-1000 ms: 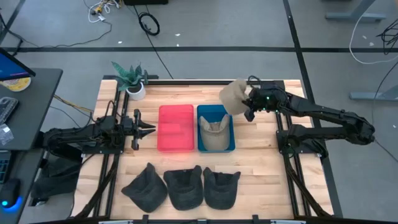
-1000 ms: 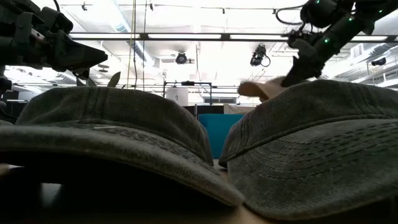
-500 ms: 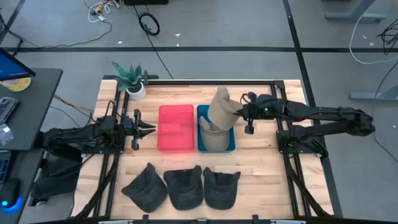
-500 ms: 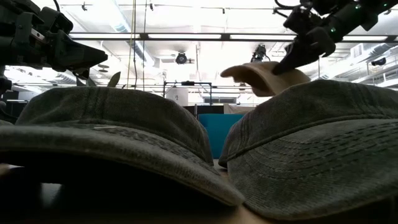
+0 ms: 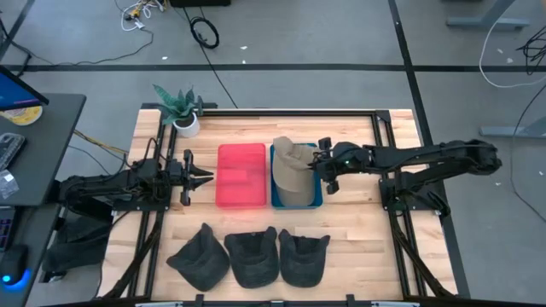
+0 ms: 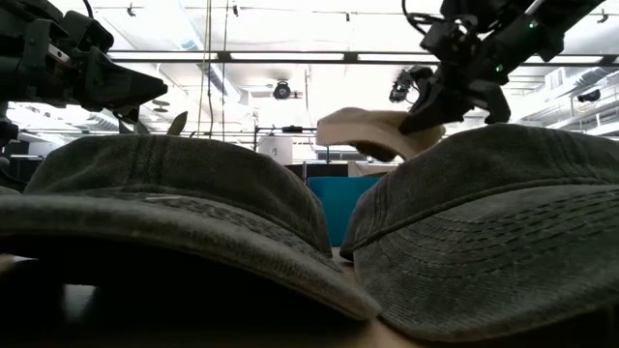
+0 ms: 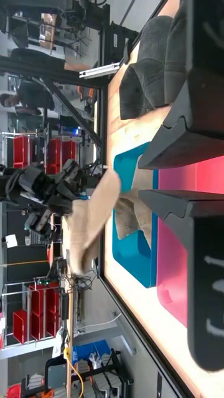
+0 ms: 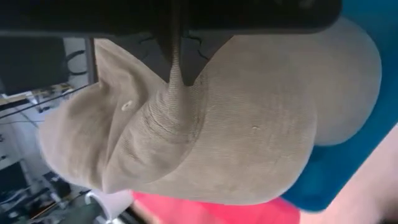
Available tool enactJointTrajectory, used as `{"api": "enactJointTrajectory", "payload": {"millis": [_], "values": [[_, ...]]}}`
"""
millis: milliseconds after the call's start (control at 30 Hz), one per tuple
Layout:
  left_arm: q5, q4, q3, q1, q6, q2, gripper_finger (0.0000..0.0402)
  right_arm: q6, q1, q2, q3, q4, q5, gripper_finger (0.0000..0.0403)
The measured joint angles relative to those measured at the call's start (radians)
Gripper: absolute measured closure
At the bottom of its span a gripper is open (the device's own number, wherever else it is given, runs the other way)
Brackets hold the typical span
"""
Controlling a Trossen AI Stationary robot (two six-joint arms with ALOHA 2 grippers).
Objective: Pick & Place hat
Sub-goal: Put the brown cap into the blue bin
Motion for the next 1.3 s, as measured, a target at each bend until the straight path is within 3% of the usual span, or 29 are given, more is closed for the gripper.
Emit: {"api": "enactJointTrajectory", "payload": {"millis": [633, 767, 1300], "values": [[0.0, 0.0, 0.0, 0.0, 0.0, 0.0, 0.0335, -0.011, -0.059, 0.26, 0.003, 0.042, 0.005, 0.0401], [0.0, 0.0, 0.0, 0.0, 0.0, 0.0, 0.0335, -0.025, -0.073, 0.301, 0.003, 0.086, -0.035, 0.0401], [0.0, 0.0, 0.0, 0.0, 0.0, 0.0, 0.0335, 0.079, -0.116, 0.328, 0.002, 0.105, -0.086, 0.0401]]}}
